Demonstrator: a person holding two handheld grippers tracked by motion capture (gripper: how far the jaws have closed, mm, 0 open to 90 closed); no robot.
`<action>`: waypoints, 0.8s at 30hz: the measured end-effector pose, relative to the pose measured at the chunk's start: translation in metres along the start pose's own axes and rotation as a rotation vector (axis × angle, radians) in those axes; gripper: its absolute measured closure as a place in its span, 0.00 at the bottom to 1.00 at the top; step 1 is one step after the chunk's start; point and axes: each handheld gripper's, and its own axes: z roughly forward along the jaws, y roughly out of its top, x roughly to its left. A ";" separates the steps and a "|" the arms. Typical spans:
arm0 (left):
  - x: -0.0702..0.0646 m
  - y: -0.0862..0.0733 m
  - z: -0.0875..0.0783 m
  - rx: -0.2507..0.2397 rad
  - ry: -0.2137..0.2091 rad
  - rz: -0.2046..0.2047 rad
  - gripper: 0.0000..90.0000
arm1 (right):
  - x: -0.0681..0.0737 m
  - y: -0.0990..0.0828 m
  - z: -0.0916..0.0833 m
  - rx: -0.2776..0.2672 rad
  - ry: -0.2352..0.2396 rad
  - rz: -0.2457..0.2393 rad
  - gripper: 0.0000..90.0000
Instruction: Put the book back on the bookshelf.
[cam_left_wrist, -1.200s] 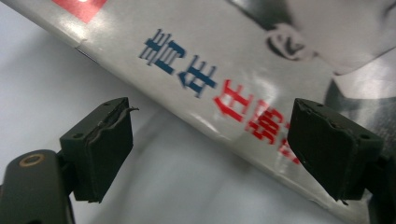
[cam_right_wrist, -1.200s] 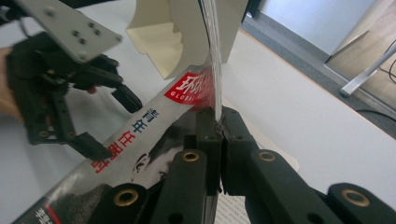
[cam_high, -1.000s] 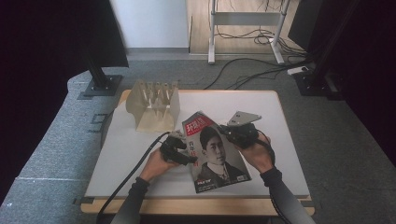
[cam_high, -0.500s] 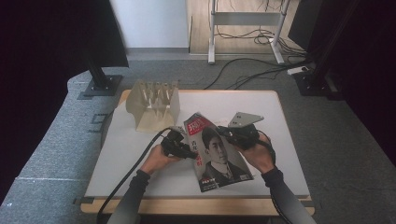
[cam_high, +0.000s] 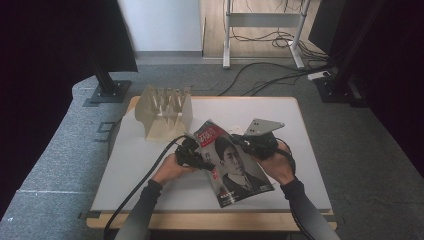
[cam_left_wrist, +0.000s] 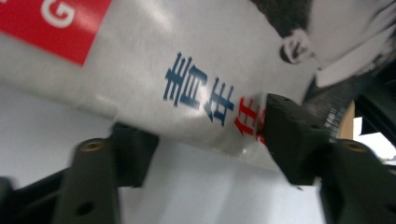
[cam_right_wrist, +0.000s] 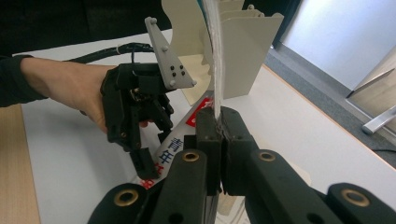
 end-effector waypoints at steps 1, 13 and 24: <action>0.001 0.000 -0.001 -0.006 -0.009 -0.007 0.53 | 0.000 0.001 -0.001 0.001 -0.001 -0.001 0.96; 0.002 0.006 -0.011 -0.029 -0.002 -0.018 0.66 | -0.001 0.004 -0.004 -0.030 0.022 0.004 0.96; -0.021 0.026 -0.055 -0.092 0.162 0.092 0.77 | 0.002 0.019 -0.008 -0.106 0.020 -0.028 0.96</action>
